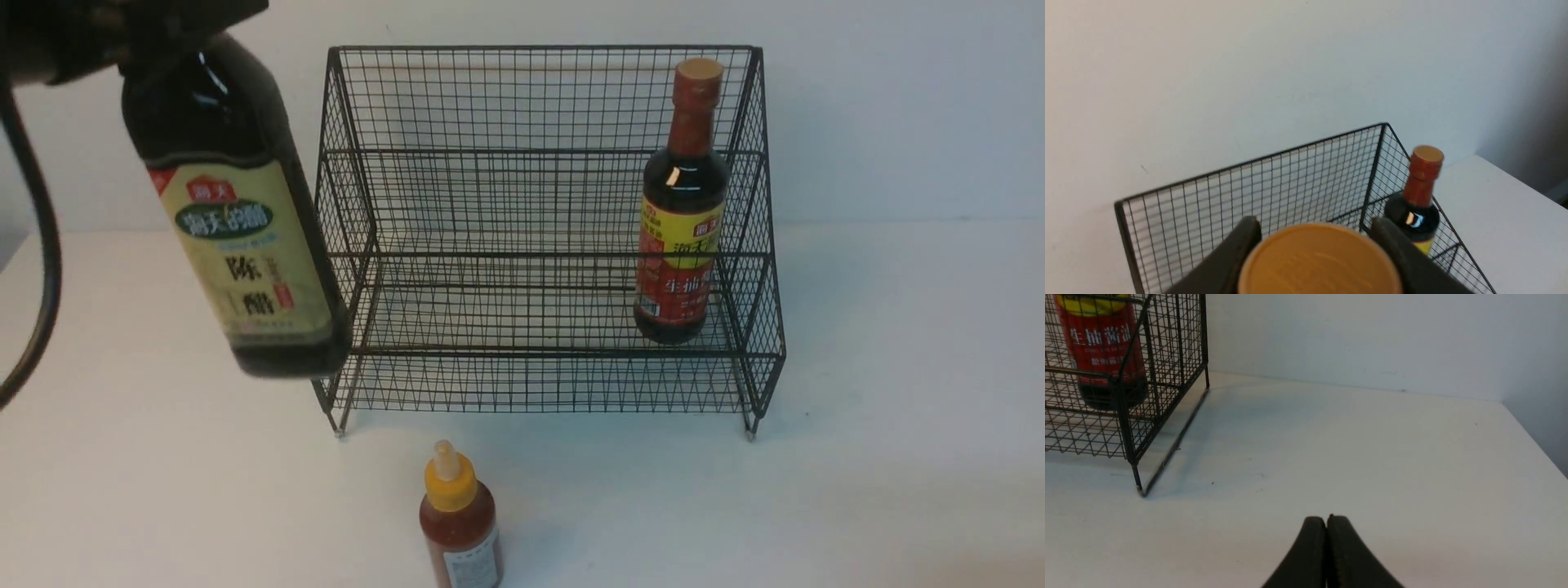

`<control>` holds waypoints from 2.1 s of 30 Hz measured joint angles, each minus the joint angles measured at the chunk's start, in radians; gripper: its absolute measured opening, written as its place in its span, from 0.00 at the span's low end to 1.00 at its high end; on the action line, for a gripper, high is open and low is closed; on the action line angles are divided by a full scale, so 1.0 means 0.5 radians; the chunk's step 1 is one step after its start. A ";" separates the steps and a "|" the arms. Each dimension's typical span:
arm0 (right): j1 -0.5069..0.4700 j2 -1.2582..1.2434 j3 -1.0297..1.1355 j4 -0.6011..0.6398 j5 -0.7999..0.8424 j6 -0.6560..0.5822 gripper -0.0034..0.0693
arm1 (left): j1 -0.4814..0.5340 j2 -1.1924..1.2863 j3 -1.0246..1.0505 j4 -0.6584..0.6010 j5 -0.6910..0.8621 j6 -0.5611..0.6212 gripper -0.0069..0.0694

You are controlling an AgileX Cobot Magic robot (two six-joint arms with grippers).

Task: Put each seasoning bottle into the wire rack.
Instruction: Use the left arm to put the condiment bottle back on the shelf

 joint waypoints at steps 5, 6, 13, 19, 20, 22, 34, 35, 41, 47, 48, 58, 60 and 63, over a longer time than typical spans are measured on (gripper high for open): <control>0.000 0.000 0.000 0.000 0.000 0.000 0.03 | 0.000 0.279 -0.160 -0.435 -0.038 0.382 0.49; 0.000 0.000 0.000 0.000 0.000 0.000 0.03 | 0.000 0.289 -0.165 -0.456 -0.038 0.400 0.49; 0.000 0.000 0.000 0.000 0.000 0.000 0.03 | 0.000 0.571 -0.315 -0.731 -0.002 1.094 0.49; 0.000 0.000 0.000 0.000 0.000 0.000 0.03 | -0.039 0.674 -0.359 -0.742 -0.034 1.217 0.49; 0.000 0.000 0.000 0.000 0.000 0.000 0.03 | -0.058 0.687 -0.359 -0.742 -0.036 1.227 0.49; 0.000 0.000 0.000 0.000 0.000 0.000 0.03 | -0.111 0.716 -0.364 -0.749 -0.039 1.235 0.49; 0.000 0.000 0.000 0.000 0.002 0.000 0.03 | -0.235 0.802 -0.503 -0.767 -0.065 1.261 0.49; 0.000 0.000 0.000 0.000 0.002 0.000 0.03 | -0.235 0.802 -0.503 -0.767 -0.067 1.264 0.49; 0.000 0.000 0.000 0.000 0.002 0.000 0.03 | -0.235 0.842 -0.521 -0.772 -0.083 1.280 0.49; 0.000 0.000 0.000 0.000 0.002 0.000 0.03 | -0.235 0.984 -0.521 -0.771 -0.137 1.275 0.49; 0.000 0.000 0.000 0.000 0.002 0.000 0.03 | -0.235 0.997 -0.519 -0.773 -0.148 1.258 0.49; 0.000 0.000 0.000 0.002 0.002 0.000 0.03 | -0.235 1.013 -0.506 -0.772 -0.161 1.113 0.49; 0.000 0.000 0.000 0.002 0.002 0.000 0.03 | -0.235 1.013 -0.482 -0.774 -0.193 1.057 0.49; 0.000 0.000 0.000 0.002 0.002 -0.015 0.03 | -0.235 1.015 -0.462 -0.770 -0.244 0.989 0.49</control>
